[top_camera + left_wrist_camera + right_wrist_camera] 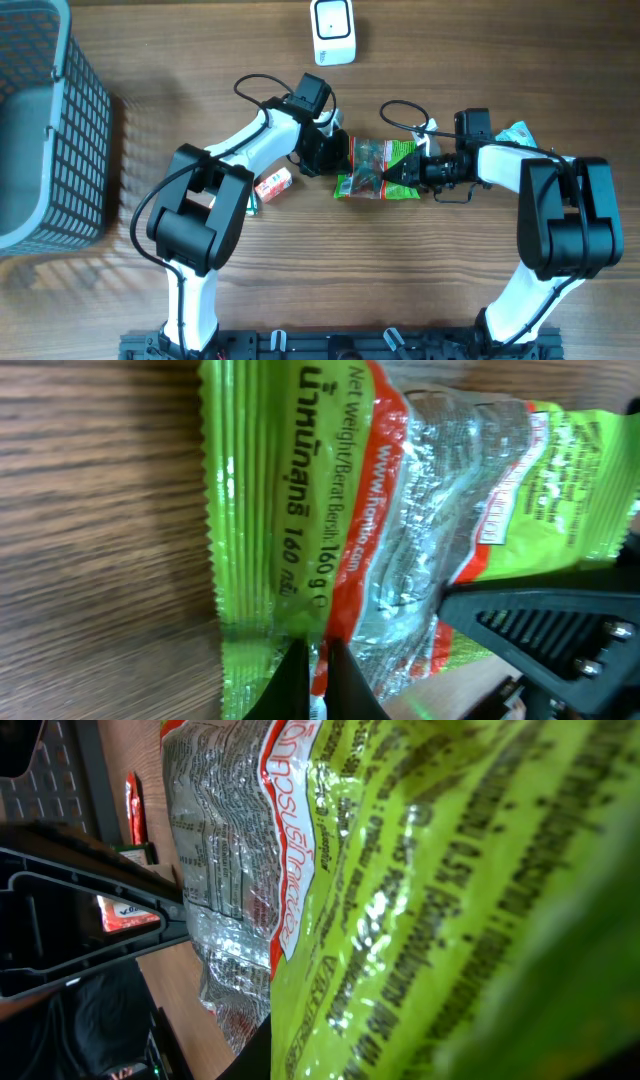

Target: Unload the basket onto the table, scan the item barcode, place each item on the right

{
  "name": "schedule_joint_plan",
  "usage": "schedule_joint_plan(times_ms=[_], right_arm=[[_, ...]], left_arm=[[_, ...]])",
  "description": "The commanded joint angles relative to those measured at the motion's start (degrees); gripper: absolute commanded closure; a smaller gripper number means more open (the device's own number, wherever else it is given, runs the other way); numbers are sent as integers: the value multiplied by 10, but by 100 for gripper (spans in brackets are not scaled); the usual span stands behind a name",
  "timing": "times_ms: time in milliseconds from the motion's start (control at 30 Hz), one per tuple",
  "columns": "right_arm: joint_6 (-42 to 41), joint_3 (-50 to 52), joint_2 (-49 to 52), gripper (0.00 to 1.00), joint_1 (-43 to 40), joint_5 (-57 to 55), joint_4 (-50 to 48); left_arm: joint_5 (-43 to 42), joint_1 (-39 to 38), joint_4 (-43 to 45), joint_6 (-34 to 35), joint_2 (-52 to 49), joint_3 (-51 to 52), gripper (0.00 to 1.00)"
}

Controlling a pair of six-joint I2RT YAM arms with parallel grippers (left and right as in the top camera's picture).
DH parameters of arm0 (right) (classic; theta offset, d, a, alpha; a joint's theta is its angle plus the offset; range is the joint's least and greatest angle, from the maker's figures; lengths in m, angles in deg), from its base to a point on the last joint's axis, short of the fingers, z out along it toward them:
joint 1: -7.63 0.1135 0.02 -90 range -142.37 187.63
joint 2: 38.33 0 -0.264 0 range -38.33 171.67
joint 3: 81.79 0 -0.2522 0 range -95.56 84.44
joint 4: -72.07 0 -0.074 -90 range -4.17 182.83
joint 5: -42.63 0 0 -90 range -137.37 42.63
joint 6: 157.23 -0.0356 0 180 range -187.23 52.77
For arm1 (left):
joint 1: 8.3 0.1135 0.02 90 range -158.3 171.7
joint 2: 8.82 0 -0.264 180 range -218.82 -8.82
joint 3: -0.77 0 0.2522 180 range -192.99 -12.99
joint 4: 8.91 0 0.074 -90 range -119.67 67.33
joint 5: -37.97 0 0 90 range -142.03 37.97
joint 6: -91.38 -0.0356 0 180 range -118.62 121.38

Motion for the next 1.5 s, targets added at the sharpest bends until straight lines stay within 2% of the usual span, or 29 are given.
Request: schedule_joint_plan(times_ms=[0,333,467,567,700,1000,1467], right_arm=[[6,2,7,83,-2,-21,1],[6,2,7,83,-2,-21,1],[5,2,7,83,-2,-21,1],[5,2,7,83,-2,-21,1],[4,2,7,83,-2,-21,1],[4,2,7,83,-2,-23,1],[4,2,7,83,-2,-23,1]], left_arm=[[-32,2,2,-9,-6,-6,96],[170,-27,-45,-9,-17,-5,96],[291,-15,-79,-4,-16,-6,96],[262,4,-114,-5,-3,-14,96],[136,9,-105,-5,38,-17,96],[-52,21,-98,-11,50,-17,96],[27,-30,-63,-4,40,35,96]])
